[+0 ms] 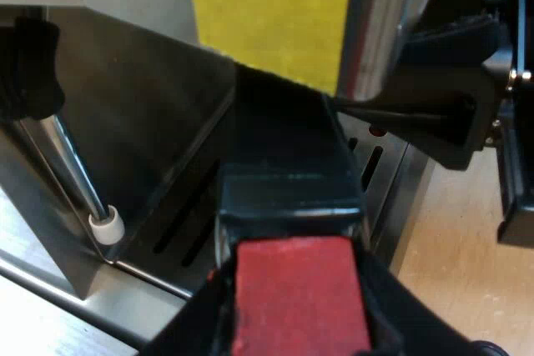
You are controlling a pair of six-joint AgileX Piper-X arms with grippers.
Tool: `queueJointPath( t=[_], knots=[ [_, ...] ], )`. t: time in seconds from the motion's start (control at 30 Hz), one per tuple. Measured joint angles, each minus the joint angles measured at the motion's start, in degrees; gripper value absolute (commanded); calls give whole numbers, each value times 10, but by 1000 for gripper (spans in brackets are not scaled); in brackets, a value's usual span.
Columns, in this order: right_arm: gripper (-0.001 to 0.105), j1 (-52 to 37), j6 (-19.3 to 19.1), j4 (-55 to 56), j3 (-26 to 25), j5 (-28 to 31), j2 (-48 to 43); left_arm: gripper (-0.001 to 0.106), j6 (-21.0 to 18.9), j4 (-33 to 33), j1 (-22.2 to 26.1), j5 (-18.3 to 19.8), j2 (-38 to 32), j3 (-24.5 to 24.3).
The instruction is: Put the handle in the coffee machine
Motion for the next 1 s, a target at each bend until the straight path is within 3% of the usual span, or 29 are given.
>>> queueJointPath(
  t=[0.23,0.87,1.0],
  knots=[
    [39,-14,-13,-20,-35,26,14,0,1,-1,0,0,0,0],
    [39,-20,-15,-36,-38,6,20,0,1,-1,0,0,0,0],
    [39,-22,-43,-47,-38,-8,20,0,1,-1,0,0,0,0]
  ],
)
